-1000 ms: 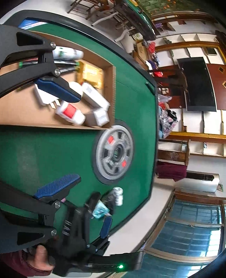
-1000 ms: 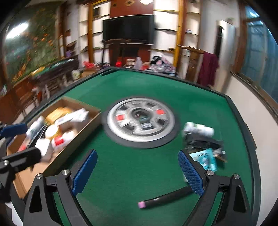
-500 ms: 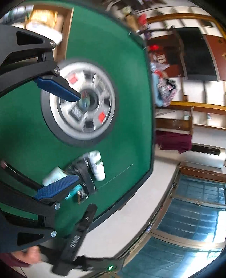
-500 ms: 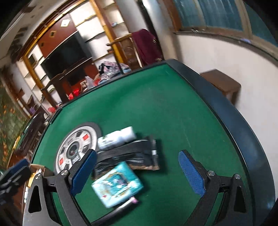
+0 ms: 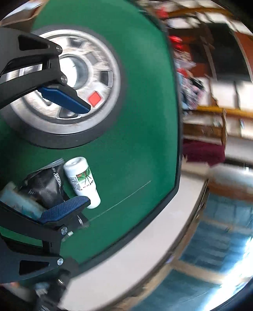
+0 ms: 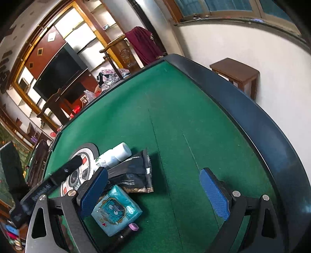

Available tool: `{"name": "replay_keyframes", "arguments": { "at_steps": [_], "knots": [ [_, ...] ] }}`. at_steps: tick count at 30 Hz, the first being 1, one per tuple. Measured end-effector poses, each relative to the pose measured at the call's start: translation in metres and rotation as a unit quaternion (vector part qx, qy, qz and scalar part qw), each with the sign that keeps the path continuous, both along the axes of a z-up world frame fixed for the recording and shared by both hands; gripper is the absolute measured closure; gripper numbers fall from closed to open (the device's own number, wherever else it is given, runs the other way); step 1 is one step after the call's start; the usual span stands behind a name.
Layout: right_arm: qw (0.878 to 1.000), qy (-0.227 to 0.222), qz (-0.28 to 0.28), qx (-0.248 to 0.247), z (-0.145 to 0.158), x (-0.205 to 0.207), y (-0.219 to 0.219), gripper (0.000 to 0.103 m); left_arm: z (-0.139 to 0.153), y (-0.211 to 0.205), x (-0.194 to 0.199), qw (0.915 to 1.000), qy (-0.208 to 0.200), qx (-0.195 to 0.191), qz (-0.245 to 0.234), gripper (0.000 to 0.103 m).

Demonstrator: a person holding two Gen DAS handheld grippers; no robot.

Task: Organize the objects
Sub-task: 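Lower the left gripper onto the white bottle and grasp it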

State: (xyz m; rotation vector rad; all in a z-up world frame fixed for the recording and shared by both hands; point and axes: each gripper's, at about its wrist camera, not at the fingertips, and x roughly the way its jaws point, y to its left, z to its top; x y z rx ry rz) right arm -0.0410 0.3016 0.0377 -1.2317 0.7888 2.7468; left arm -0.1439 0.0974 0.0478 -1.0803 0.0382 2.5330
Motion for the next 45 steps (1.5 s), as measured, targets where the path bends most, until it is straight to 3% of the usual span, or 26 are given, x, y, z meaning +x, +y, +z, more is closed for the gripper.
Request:
{"name": "replay_keyframes", "arguments": {
  "at_steps": [3,7,13,15,16,19,20,21,26,33,38,45],
  "knots": [
    [1.0,-0.007,-0.006,-0.01,-0.004,-0.001,0.004,0.005,-0.004,0.017,-0.001,0.9979,0.031,-0.045,-0.036,0.017],
    [1.0,-0.019,-0.002,-0.01,-0.01,-0.004,0.001,0.005,-0.021,0.038,-0.008,0.9924,0.013,-0.077,-0.096,0.017],
    [1.0,-0.026,0.0,-0.006,-0.015,-0.005,-0.002,0.005,-0.035,0.04,-0.026,0.9922,-0.026,-0.051,-0.111,0.023],
    [1.0,-0.029,0.001,-0.006,-0.016,-0.007,-0.003,0.005,-0.039,0.042,-0.03,0.9914,-0.044,-0.045,-0.115,0.031],
    [0.999,-0.031,0.001,-0.007,-0.018,-0.007,-0.003,0.005,-0.042,0.045,-0.029,0.9903,-0.056,-0.045,-0.119,0.04],
    [0.999,-0.038,0.001,-0.011,-0.022,-0.01,-0.003,0.005,-0.042,0.051,-0.027,0.9896,-0.054,-0.048,-0.124,0.051],
    [0.999,-0.041,0.0,-0.013,-0.023,-0.011,-0.003,0.005,-0.042,0.051,-0.028,0.9895,-0.057,-0.046,-0.125,0.063],
    [0.999,-0.043,-0.001,-0.013,-0.024,-0.011,-0.003,0.005,-0.041,0.052,-0.028,0.9892,-0.06,-0.043,-0.126,0.068],
    [0.999,-0.045,-0.006,-0.002,-0.025,-0.013,-0.003,0.005,-0.031,0.045,-0.017,0.9925,-0.046,-0.05,-0.102,0.069],
    [0.999,-0.04,-0.006,0.004,-0.024,-0.014,-0.004,0.005,-0.004,0.004,0.01,0.9975,-0.034,-0.016,-0.061,0.069],
    [0.999,-0.018,0.022,0.019,-0.017,-0.013,-0.017,0.005,0.019,-0.048,0.061,0.9995,-0.016,-0.005,-0.027,0.07],
    [0.997,-0.013,0.07,0.044,-0.015,-0.01,-0.043,0.005,0.028,-0.111,0.144,0.9994,-0.025,0.022,0.002,0.07]
  ]
}}
